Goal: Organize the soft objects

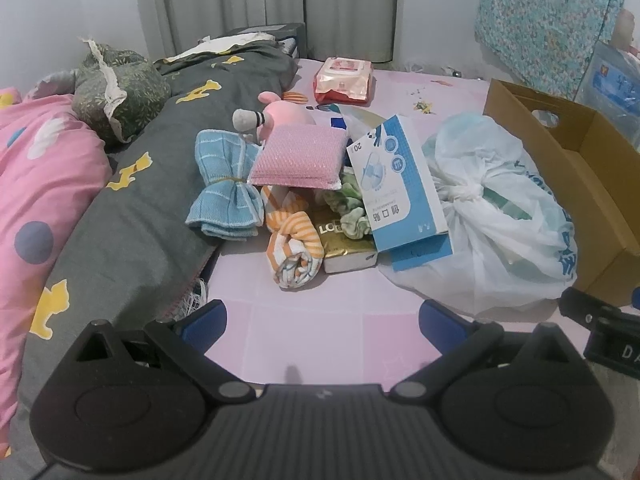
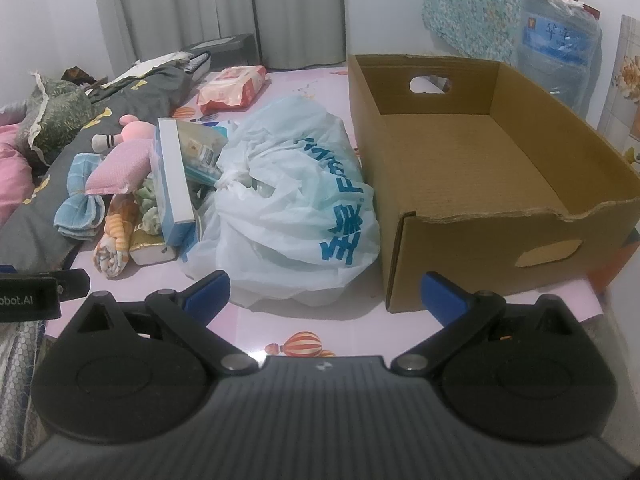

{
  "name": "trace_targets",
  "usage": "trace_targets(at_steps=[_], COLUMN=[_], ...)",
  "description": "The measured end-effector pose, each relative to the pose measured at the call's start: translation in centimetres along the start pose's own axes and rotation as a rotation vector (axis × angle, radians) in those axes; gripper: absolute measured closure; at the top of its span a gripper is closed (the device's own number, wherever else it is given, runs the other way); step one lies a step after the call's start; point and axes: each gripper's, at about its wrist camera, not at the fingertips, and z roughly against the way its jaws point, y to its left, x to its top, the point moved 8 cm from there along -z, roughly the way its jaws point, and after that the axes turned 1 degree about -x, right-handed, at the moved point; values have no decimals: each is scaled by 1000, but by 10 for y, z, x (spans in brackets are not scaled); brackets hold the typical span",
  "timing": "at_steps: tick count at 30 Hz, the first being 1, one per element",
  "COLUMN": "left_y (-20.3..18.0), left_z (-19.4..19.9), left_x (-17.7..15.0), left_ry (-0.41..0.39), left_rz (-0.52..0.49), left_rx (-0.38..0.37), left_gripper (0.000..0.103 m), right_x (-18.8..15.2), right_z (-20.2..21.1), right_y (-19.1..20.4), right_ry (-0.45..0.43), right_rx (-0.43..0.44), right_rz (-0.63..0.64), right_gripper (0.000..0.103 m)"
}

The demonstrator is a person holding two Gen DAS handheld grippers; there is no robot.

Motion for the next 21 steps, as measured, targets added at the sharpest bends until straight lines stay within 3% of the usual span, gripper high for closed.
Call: trace_targets(at_steps=[21], left_y=[0], left_z=[1], left_x=[1], left_ry=[-1], left_rz=[0], left_rx=[0], left_gripper=[0], right_x=[1], right_z=[2], right_y=[0], right_ry=[-3], right_rx=[-3], right_rz=[-4], right_gripper=[1])
